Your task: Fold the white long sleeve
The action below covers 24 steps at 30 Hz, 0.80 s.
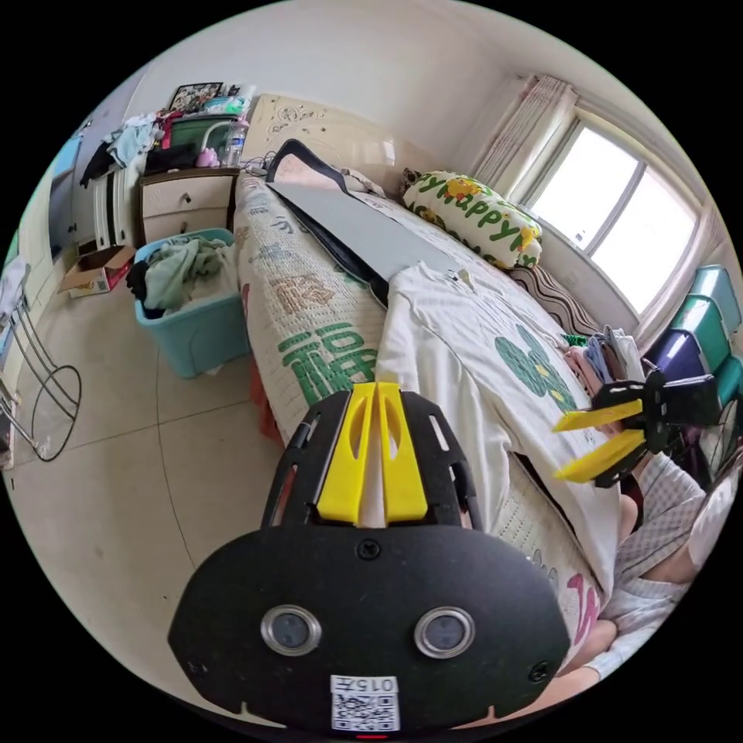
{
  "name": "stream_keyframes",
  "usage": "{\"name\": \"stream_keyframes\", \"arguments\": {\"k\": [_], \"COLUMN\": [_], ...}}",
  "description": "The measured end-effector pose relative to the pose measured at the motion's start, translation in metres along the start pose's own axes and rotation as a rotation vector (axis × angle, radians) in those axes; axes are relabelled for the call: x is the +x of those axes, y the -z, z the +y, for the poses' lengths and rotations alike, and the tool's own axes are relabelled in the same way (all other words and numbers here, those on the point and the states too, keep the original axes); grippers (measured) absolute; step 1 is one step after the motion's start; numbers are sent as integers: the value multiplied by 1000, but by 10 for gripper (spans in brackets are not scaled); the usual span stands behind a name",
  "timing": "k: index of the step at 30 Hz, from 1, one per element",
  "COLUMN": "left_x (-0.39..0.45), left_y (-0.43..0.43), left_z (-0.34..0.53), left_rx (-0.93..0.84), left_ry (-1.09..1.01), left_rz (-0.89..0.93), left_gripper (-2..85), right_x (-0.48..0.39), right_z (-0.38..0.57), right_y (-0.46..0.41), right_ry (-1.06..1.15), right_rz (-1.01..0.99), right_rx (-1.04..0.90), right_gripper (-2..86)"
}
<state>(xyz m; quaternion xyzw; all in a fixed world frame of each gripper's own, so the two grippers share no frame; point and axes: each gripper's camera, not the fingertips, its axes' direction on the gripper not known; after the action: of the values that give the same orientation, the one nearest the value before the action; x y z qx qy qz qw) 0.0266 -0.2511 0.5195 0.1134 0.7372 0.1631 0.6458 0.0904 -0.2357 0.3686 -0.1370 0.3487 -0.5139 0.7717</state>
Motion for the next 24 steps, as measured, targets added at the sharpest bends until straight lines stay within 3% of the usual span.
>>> {"name": "stream_keyframes", "arguments": {"k": [3,7,11,15,17,22,24], "left_x": [3,6,19,27,28,59,89], "left_y": [9,18,-18,-20,-5,51,45], "left_z": [-2,-14,-23,-23,-25,-48,-66], "left_rx": [35,99,-16,-104,-157,-79,-29], "left_ry": [-10,-10,-24,1,14,20,-23], "left_rz": [-110,-198,-272,-248,-330,-348,-331], "left_gripper": [-3,-4,-2,5,9,15,15], "right_x": [7,18,25,70,103,224,263], "right_z": [-13,-9,-10,5,32,164,207], "right_y": [-55,-59,-76,-60,-44,-16,-15], "right_ry": [16,2,-1,-151,-231,-634,-799], "right_rz": [-28,-110,-108,-247,-268,-1,-20], "right_rx": [-118,-49,-90,-80,-57,-96,-91], "right_gripper": [31,-6,-4,37,48,62,61]}}
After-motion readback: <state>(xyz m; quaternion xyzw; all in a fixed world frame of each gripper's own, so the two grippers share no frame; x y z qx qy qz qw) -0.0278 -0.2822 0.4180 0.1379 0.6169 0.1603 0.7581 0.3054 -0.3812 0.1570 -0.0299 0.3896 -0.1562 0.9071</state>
